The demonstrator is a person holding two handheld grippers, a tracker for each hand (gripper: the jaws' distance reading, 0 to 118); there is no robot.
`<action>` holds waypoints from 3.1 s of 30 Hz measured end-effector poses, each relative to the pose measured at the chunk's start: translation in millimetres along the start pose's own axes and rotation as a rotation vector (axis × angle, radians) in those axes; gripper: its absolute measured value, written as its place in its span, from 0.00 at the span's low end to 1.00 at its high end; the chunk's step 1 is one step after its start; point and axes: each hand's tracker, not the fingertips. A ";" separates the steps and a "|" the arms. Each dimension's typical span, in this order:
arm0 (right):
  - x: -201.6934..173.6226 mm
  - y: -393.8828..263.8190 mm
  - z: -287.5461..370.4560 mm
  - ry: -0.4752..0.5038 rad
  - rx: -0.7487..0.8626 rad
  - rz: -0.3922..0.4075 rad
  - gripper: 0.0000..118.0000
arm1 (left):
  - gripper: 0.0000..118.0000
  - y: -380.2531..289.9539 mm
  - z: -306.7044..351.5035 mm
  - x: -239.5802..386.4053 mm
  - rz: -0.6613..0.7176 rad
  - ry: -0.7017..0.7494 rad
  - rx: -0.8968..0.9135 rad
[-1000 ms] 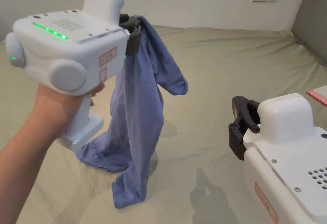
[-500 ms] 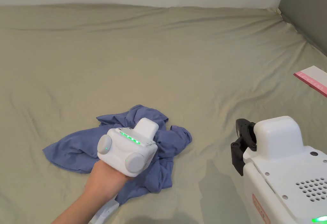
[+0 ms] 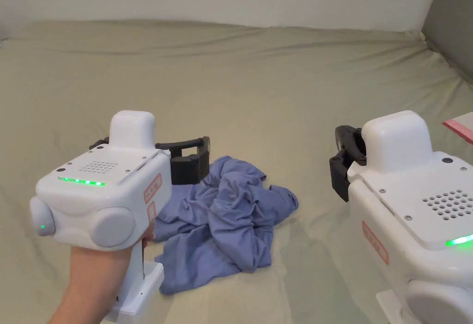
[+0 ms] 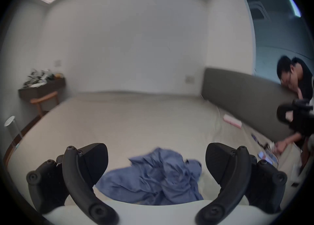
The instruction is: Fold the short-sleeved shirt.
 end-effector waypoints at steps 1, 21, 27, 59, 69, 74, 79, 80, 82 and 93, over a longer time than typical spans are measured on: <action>1.4 2.4 0.2 0.008 0.024 -0.002 0.02 | 0.96 7.4 16.2 -0.4 -0.007 0.017 0.045; -56.6 32.1 42.9 0.001 0.161 0.048 0.02 | 0.00 20.3 116.6 43.2 -0.202 0.203 0.259; -56.4 28.5 39.9 -0.002 0.152 0.028 0.02 | 0.00 21.9 107.7 44.0 -0.217 0.209 0.241; 2.8 -80.5 -67.9 0.054 -0.270 0.020 0.02 | 0.23 -199.4 -65.6 2.4 -0.095 0.108 -0.583; 18.6 -157.7 -209.9 0.191 -0.636 0.015 0.85 | 0.06 -152.0 -20.9 -21.3 -0.034 0.059 -0.505; 14.7 -199.7 -274.9 0.206 -0.737 -0.007 0.85 | 0.06 -138.8 3.9 -39.1 -0.031 0.081 -0.480; -5.7 -206.9 -298.3 0.269 -0.745 0.048 0.81 | 0.06 -149.2 8.9 -49.4 -0.034 0.121 -0.509; -11.2 -203.4 -295.8 0.286 -0.712 0.066 0.79 | 0.06 -151.4 9.1 -50.2 -0.036 0.129 -0.523; -18.5 -199.0 -292.5 0.402 -0.696 0.034 0.42 | 0.06 -153.8 9.6 -51.3 -0.028 0.126 -0.524; 32.5 -120.8 -213.8 0.248 -0.464 0.006 0.13 | 0.06 -86.9 23.4 -60.3 -0.070 0.169 -0.315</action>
